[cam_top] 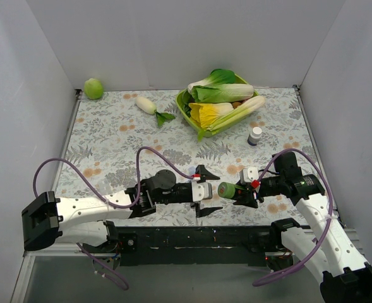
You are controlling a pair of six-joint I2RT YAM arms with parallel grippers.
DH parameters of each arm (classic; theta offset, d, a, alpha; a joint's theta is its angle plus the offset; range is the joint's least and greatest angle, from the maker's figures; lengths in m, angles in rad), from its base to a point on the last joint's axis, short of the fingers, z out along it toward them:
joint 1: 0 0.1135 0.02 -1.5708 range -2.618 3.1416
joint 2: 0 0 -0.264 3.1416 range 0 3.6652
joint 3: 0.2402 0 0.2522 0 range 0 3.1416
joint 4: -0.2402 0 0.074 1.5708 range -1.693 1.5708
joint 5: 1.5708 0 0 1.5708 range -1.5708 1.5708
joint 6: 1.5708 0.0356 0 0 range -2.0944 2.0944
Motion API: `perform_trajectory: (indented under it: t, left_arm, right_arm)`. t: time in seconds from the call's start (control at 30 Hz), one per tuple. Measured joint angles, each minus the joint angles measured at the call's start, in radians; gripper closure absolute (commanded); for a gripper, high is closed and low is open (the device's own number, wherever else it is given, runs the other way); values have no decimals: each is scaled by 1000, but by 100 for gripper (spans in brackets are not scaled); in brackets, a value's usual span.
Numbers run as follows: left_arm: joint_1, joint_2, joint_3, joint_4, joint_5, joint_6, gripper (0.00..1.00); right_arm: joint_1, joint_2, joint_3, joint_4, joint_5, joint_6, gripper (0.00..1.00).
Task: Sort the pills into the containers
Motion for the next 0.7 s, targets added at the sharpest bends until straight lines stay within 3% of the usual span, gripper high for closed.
perform_trajectory:
  t: [0.1,0.23,0.33,0.57,0.7]
  left_arm:
    - [0,21,34,14,10,-8,18]
    - [0,58,78,17,23,-27,42]
    - [0,79,97,5,24,-39,53]
    - [3,94,132,-44,18,-65,100]
    - [15,121,209,-152,-8,-184,100]
  right_arm:
    - [0,0,0,0,0,-2,91]
    - [0,0,0,0,0,-2,91]
    - [0,0,0,0,0,-3,91]
    - [0,0,0,-10,2,-6,91]
    - [-4,0,0,-10,16,10,91]
